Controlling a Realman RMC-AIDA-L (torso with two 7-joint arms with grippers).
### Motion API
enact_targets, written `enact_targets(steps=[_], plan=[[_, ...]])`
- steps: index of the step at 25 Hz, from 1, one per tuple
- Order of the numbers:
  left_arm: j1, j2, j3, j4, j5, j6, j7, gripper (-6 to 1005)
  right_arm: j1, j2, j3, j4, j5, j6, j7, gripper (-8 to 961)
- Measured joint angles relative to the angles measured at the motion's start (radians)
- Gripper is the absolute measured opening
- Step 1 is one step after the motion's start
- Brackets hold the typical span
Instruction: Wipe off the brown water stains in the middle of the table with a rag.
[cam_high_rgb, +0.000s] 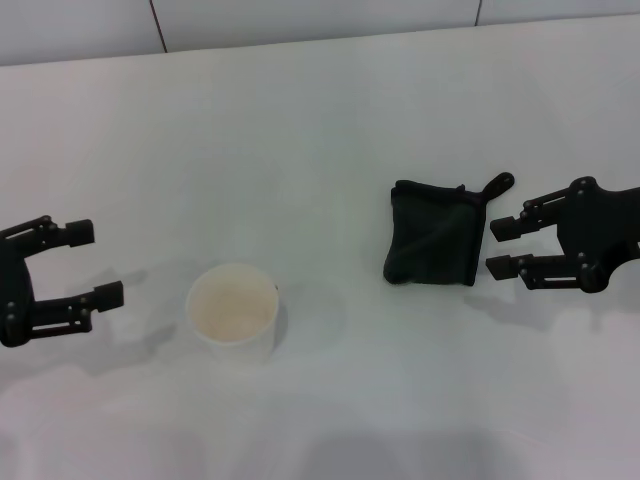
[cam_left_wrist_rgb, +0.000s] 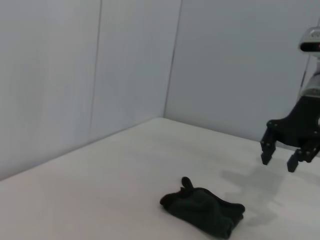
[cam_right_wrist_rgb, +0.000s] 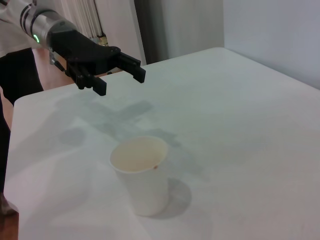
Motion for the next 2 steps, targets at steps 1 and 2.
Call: enact_targets(steps=[1, 2], plan=[[-0.006, -0.002, 0.000, 0.000, 0.012, -0.001, 0.001, 874, 0.001, 0.000, 0.000, 0.000, 0.000, 0.000, 0.000, 423], [-0.010, -0.003, 0.000, 0.000, 0.017, -0.001, 0.001, 874, 0.001, 0.000, -0.001, 0.000, 0.000, 0.000, 0.000, 423]])
